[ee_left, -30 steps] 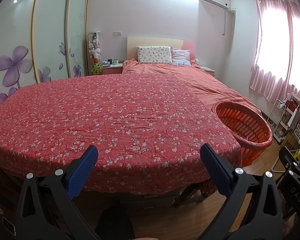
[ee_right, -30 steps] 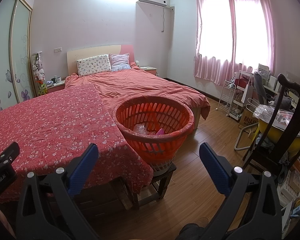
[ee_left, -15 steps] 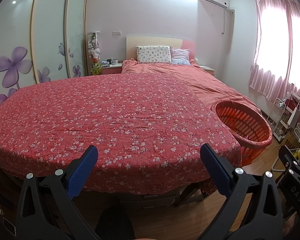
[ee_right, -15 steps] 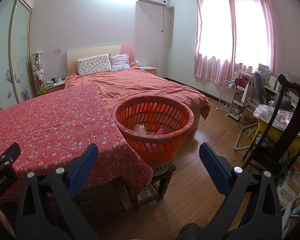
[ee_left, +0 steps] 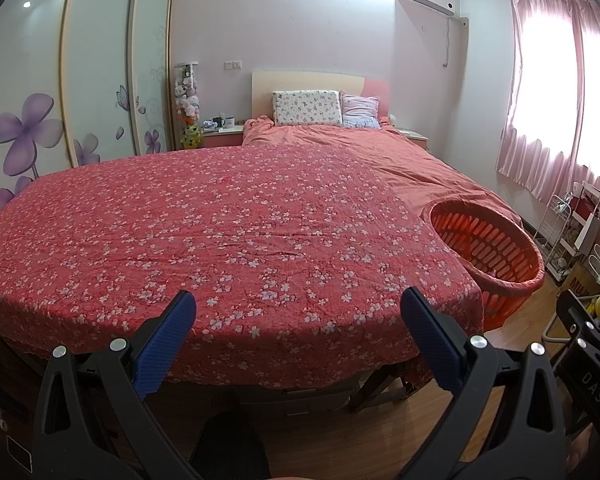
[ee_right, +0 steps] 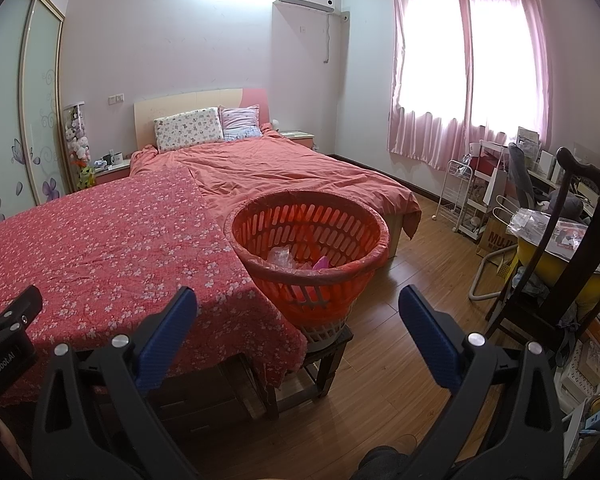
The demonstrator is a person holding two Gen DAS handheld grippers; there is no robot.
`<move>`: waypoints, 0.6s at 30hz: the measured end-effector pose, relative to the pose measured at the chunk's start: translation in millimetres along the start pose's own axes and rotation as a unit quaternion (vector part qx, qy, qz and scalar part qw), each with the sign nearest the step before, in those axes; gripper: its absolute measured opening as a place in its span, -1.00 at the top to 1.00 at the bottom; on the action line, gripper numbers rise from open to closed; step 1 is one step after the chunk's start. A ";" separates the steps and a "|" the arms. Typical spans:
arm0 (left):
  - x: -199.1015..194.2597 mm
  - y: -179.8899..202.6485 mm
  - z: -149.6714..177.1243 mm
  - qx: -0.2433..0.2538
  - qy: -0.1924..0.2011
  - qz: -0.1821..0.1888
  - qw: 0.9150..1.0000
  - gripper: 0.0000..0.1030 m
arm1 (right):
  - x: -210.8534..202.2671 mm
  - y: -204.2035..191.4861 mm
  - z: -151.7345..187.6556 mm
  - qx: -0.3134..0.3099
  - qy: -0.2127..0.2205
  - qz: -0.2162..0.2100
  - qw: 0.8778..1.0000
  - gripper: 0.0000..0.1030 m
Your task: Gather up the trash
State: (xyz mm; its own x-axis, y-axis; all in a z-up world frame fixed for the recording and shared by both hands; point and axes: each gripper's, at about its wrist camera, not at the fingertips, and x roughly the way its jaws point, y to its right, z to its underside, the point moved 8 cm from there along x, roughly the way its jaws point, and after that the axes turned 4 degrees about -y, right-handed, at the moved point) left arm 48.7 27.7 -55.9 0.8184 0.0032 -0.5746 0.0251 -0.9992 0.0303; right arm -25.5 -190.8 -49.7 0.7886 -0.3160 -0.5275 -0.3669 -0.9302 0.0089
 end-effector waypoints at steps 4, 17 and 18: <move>-0.3 0.1 0.4 0.001 0.000 0.000 1.000 -0.96 | 0.1 0.0 -0.1 0.000 0.000 0.000 1.000 -0.91; -0.8 -1.8 0.2 0.005 0.004 0.003 1.000 -0.96 | 0.1 0.3 -0.5 0.000 0.000 0.000 1.000 -0.91; -0.7 -2.1 0.2 0.005 0.003 0.004 1.000 -0.96 | 0.1 0.3 -0.5 0.000 0.000 0.000 1.000 -0.91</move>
State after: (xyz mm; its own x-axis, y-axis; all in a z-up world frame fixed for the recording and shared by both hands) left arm 48.0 29.8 -55.7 0.8221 -0.0041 -0.5693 0.0137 -0.9995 0.0269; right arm -25.3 -191.2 -49.4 0.7887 -0.3160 -0.5274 -0.3668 -0.9302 0.0088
